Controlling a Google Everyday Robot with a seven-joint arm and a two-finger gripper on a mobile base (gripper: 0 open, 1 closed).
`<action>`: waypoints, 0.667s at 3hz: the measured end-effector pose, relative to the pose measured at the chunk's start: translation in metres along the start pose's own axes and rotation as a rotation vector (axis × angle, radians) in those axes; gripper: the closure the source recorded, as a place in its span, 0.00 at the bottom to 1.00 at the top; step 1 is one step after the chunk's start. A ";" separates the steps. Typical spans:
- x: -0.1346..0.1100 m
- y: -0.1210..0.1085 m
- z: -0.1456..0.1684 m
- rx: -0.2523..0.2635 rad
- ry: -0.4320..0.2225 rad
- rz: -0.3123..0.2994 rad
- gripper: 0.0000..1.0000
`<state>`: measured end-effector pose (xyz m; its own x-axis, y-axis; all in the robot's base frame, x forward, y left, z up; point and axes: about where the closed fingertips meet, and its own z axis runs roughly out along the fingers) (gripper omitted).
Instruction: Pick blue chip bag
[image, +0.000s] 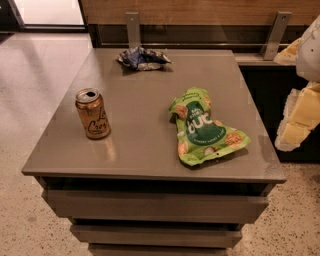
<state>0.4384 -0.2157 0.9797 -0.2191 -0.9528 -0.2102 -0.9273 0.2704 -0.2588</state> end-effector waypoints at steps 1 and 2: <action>-0.003 -0.005 0.000 0.011 -0.013 0.001 0.00; -0.021 -0.030 0.012 0.030 -0.068 0.001 0.00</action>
Offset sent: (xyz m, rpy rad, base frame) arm 0.0845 0.0285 -0.0026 0.1307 -0.0869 0.0232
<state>0.4747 -0.2028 0.9808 -0.1983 -0.9412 -0.2735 -0.9172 0.2766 -0.2868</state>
